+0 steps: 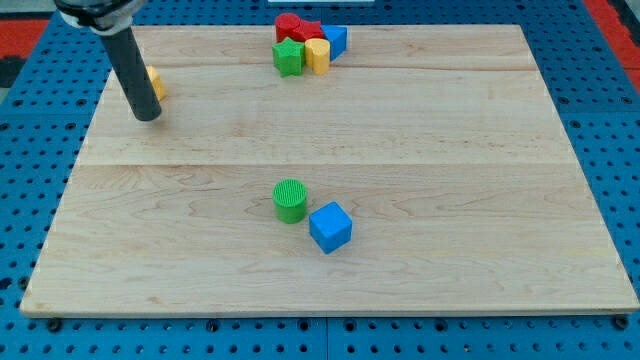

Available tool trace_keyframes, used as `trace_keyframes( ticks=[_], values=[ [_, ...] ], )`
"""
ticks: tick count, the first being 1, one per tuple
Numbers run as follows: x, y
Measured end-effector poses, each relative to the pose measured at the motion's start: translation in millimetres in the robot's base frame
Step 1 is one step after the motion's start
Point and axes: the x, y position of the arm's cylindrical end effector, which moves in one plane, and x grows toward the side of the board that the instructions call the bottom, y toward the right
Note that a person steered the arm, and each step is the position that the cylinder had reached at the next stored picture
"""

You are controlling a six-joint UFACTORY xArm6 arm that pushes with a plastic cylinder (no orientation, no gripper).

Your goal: Move the yellow hexagon towards the top left

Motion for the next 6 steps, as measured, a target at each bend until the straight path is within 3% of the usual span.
trace_keyframes(
  ticks=[1,2,3,4,5,6],
  values=[
    [-42.2,-21.8],
    [-53.7,-22.1],
    [-21.4,-13.7],
    [-31.7,13.9],
    [-67.6,13.7],
    [-73.3,12.3]
  ],
)
